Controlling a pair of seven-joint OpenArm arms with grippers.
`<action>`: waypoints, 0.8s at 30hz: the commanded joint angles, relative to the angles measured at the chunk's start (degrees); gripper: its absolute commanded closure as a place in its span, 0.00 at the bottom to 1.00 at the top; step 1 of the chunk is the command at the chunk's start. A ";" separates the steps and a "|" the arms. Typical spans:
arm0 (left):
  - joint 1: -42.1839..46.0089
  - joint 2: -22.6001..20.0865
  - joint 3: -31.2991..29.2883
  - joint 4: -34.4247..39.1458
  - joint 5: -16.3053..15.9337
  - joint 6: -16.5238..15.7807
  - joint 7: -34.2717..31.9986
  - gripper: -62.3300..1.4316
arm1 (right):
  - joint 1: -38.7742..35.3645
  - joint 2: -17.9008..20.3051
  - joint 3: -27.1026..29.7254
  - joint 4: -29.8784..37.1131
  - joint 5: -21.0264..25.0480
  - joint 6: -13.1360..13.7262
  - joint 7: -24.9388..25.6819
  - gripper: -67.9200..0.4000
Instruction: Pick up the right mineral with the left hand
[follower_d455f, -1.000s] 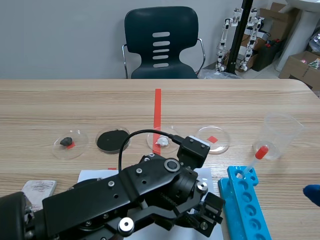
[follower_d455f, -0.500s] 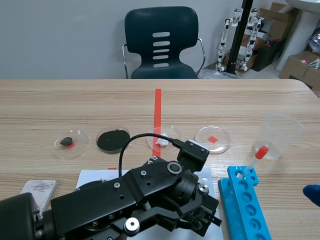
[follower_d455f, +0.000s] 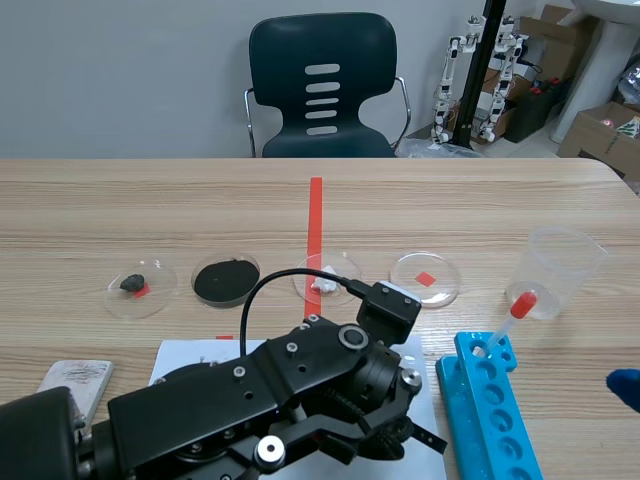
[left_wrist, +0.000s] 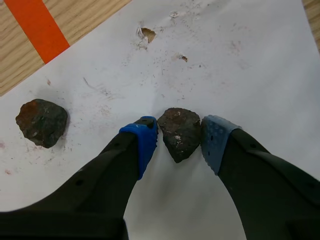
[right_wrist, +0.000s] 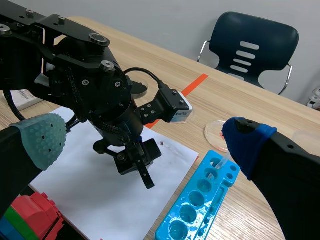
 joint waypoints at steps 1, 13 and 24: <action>-0.20 0.46 -0.26 0.26 -0.02 0.28 -0.72 0.66 | 0.24 0.26 0.17 1.14 0.17 0.00 1.03 0.00; -0.17 0.46 -0.26 0.26 0.07 0.28 -0.70 0.85 | 0.24 0.26 0.17 1.14 0.17 0.00 1.03 0.00; 3.69 -5.46 -5.57 15.50 2.91 0.26 -0.96 0.85 | 0.24 0.26 0.17 1.14 0.17 0.00 1.03 0.00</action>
